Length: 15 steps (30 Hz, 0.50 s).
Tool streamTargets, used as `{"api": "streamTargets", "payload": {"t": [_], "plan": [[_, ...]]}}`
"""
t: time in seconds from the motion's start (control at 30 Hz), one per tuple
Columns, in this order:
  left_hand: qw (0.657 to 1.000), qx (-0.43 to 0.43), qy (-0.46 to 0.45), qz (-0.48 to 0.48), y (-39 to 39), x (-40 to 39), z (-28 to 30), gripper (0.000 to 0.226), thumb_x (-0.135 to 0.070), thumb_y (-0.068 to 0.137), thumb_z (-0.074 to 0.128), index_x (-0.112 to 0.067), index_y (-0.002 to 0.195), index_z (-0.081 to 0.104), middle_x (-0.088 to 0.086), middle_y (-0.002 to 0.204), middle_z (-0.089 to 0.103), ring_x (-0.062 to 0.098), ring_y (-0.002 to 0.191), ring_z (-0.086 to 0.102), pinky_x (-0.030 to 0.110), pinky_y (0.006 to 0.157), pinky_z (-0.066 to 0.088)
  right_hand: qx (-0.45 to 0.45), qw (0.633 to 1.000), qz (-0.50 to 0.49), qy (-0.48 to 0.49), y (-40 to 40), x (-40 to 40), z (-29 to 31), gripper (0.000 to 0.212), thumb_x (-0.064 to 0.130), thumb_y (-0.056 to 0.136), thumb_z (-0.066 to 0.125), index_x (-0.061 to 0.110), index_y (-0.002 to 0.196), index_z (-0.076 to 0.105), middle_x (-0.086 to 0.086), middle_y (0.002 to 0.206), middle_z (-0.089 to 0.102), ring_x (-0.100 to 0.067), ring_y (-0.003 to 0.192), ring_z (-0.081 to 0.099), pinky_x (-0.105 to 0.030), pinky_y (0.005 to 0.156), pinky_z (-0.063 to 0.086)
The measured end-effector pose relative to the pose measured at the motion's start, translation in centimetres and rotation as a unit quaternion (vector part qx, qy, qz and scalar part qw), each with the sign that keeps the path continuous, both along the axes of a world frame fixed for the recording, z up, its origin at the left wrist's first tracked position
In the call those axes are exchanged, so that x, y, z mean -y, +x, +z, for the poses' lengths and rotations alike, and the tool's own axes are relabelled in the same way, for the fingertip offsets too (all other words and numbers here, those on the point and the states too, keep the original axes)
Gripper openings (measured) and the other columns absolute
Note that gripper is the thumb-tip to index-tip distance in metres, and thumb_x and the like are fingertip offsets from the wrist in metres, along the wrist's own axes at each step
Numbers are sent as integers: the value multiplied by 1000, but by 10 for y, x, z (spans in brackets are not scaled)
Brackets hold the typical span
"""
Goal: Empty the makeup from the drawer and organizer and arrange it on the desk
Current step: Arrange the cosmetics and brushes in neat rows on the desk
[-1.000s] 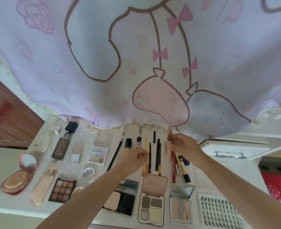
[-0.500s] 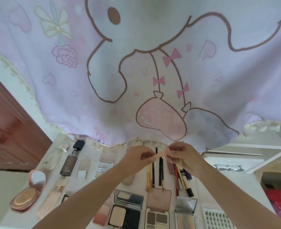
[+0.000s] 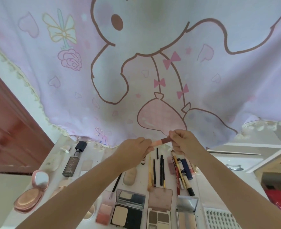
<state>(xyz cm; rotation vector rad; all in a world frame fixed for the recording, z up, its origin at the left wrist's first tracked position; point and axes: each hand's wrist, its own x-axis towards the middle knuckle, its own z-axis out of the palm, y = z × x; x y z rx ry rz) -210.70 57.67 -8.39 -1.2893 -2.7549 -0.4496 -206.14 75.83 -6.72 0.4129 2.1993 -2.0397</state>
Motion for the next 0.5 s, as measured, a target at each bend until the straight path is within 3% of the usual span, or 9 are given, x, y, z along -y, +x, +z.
{"api": "streamTargets", "payload": {"t": [0.03,0.1,0.13,0.17,0.27,0.33,0.4,0.5], "plan": [[996,-85,-41,-7,1,-1,0,57,-36,99,15,-12,84,64,-6,63,61,6,42,53,14,40,44,-7,1000,-2,10,-1,1,0,29,12,96,40,4,70,50,9,36,32,-3,31,23,-14,34,21],[990,-104,-96,-16,5,-4,1,45,-34,100,18,-9,105,55,-1,85,63,12,61,59,20,58,50,-11,1000,-9,27,-1,4,0,30,12,96,39,5,69,49,9,37,31,-4,31,23,-14,35,21],[993,-77,-83,-21,4,-3,-1,41,-34,100,18,-9,114,48,1,95,60,15,71,57,23,68,49,-13,999,-15,26,-2,5,-2,30,11,97,38,4,69,48,9,38,31,-4,31,23,-15,35,21],[997,7,-78,-8,2,-4,1,39,-34,100,19,-10,116,45,2,95,58,15,73,53,23,71,46,-20,999,-19,26,-3,6,-4,31,11,97,38,4,69,47,9,37,31,-3,31,23,-15,35,21],[987,159,31,15,-5,-3,1,36,-32,99,28,-7,109,52,-6,71,48,8,58,44,13,58,38,-72,995,-19,63,-1,7,-8,32,8,96,37,7,65,46,9,35,34,-1,31,25,-12,35,23],[971,231,52,15,-5,-3,5,32,-29,98,31,-7,105,53,-8,64,43,4,53,39,10,52,36,-96,990,-10,103,1,5,-9,31,7,95,37,8,66,47,9,34,36,-2,31,28,-11,35,24],[979,202,21,5,-7,-2,4,30,-29,99,30,-8,103,52,-6,71,46,8,59,42,12,57,37,-59,993,12,102,3,4,-8,29,11,95,39,8,67,46,8,34,35,-2,30,27,-11,34,24],[993,112,-33,37,-3,-7,-3,23,-18,100,29,-7,110,46,2,98,49,13,75,40,19,67,36,63,986,35,152,2,12,-8,37,27,96,40,12,62,43,5,42,30,-4,30,22,-15,34,21]]}}
